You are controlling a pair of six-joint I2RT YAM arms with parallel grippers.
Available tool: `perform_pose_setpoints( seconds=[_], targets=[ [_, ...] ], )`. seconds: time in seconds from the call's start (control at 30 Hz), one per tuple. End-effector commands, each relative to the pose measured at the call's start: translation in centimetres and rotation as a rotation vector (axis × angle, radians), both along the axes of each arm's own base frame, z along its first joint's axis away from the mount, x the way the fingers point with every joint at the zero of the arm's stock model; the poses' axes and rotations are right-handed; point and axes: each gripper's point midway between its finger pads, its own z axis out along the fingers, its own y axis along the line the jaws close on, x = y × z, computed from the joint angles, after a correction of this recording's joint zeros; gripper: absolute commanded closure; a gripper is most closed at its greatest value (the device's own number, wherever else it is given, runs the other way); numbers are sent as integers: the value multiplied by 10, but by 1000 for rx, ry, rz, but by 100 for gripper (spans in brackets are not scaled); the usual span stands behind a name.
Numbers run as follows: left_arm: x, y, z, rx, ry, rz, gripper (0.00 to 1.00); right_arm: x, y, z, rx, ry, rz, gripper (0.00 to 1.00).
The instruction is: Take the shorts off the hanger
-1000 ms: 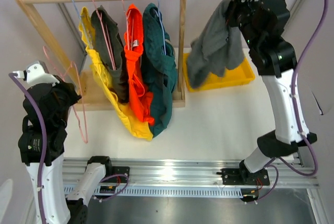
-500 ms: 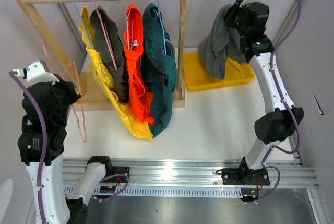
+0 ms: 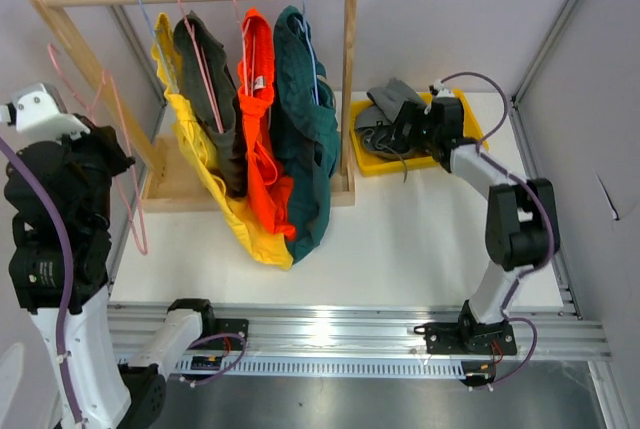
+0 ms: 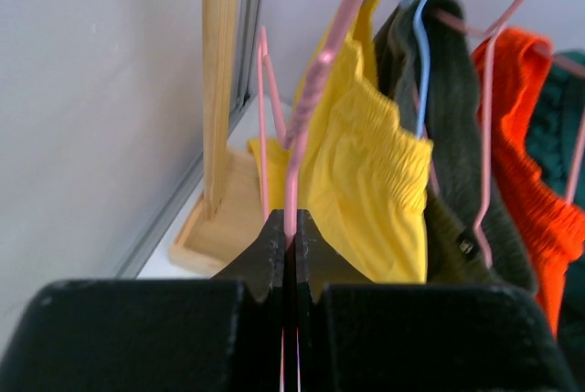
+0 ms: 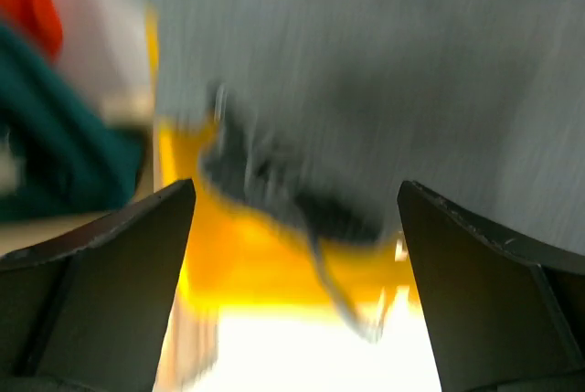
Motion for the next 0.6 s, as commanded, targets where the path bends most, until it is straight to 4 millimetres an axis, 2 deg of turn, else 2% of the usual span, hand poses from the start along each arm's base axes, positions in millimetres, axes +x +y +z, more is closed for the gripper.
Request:
perform_pose_setpoints(
  seconds=[0.0,0.03,0.07,0.1,0.13,0.17,0.2,0.23,0.27,0.3,0.33,0.37,0.4,0.47,0.53,0.57],
  targets=[
    [15,-5,47,86,-98,-52,100,-39,30,96,95,-245,42,1],
    [21,-6,49,93,-94,-63,100,-62,44,71,111,-200,69,1],
    [27,-9,51,99,-93,-78,100,-76,50,67,123,-195,86,1],
    [38,-9,60,115,-93,-84,100,-93,55,76,137,-223,98,1],
    [45,-9,61,122,-84,-91,100,-118,72,52,137,-182,140,0],
    [49,-9,68,127,-93,-91,100,-132,80,46,136,-178,161,1],
    [66,-9,61,128,-56,-95,100,-143,83,47,135,-198,164,1],
    [69,-10,67,133,-66,-97,100,-153,91,44,140,-207,182,1],
    [73,-10,72,136,-73,-98,100,-172,103,23,134,-170,225,1],
    [80,-10,72,133,-67,-103,100,-178,108,17,131,-161,239,1],
    [95,-10,64,125,-34,-110,100,-184,112,9,121,-147,252,1],
    [95,-12,76,115,-66,-117,100,-195,119,-3,109,-121,280,1],
    [109,-13,72,107,-54,-136,100,-199,121,-8,101,-115,287,1],
    [117,-13,75,103,-62,-141,100,-211,121,-27,84,-87,301,1],
    [130,-7,69,99,-38,-126,100,-216,122,-32,100,-89,308,0],
    [134,-5,68,95,-38,-122,100,-222,120,-43,95,-67,313,1]
  ],
)
